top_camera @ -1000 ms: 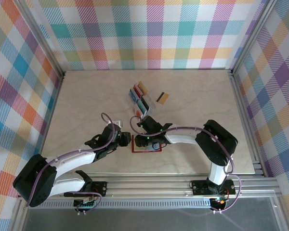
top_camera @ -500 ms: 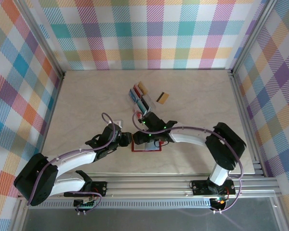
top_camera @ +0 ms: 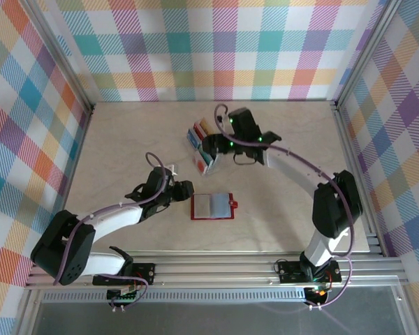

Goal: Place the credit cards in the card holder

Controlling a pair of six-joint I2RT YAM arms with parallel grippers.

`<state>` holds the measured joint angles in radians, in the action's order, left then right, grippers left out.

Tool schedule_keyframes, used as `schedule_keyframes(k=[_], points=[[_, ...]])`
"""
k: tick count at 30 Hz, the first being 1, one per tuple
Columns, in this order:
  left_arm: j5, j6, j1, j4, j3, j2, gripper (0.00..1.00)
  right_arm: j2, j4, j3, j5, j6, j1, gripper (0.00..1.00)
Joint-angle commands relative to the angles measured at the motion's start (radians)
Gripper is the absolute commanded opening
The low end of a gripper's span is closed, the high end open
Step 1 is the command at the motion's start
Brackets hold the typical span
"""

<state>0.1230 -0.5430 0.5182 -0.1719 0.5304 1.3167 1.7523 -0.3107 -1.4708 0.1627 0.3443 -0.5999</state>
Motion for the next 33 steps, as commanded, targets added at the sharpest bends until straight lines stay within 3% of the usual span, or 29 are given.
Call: schedule_keyframes(k=[1, 8, 17, 33], points=[[0.074, -0.023, -0.04, -0.053, 0.048, 0.023, 0.48, 0.115, -0.091, -0.151, 0.063, -0.098, 0.018, 0.68], [0.141, -0.033, -0.105, -0.065, 0.13, 0.099, 0.48, 0.375, -0.27, -0.51, 0.038, -0.184, 0.052, 0.56], [0.173, -0.04, -0.127, -0.09, 0.175, 0.192, 0.48, 0.588, -0.397, -0.789, 0.02, -0.214, 0.087, 0.59], [0.175, -0.04, -0.13, -0.083, 0.17, 0.185, 0.48, 0.661, -0.476, -0.89, 0.106, -0.217, 0.088, 0.59]])
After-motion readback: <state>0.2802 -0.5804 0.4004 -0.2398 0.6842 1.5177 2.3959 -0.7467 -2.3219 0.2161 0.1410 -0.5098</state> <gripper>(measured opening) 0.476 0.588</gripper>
